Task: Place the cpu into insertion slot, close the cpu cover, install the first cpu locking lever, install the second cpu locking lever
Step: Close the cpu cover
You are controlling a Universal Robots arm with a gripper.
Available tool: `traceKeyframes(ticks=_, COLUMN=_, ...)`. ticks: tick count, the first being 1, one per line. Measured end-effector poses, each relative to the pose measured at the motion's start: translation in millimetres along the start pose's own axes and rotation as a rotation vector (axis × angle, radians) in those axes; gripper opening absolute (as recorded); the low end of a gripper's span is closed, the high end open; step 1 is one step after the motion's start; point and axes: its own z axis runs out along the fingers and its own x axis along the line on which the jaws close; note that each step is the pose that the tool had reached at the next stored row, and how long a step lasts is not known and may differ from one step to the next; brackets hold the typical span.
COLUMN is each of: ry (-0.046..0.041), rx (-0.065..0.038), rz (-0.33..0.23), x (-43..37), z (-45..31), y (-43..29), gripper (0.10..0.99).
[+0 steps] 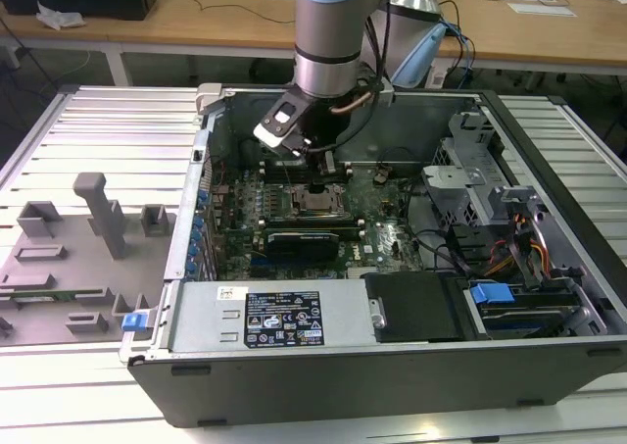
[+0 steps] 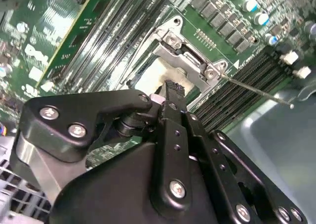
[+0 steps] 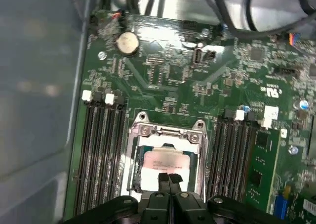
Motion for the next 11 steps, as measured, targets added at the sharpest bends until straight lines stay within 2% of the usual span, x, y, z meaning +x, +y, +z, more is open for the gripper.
traceKeyframes(ticks=1, ry=0.0002, rx=0.001, rz=-0.065, x=0.0, z=0.0, y=0.0, gripper=0.106)
traceKeyframes(ticks=5, ry=-0.0001, rx=0.002, rz=-0.232, x=0.0, z=0.1, y=0.0, gripper=0.106)
traceKeyframes(ticks=11, ry=-0.0006, rx=0.003, rz=-0.358, x=0.0, z=0.2, y=0.0, gripper=0.106)
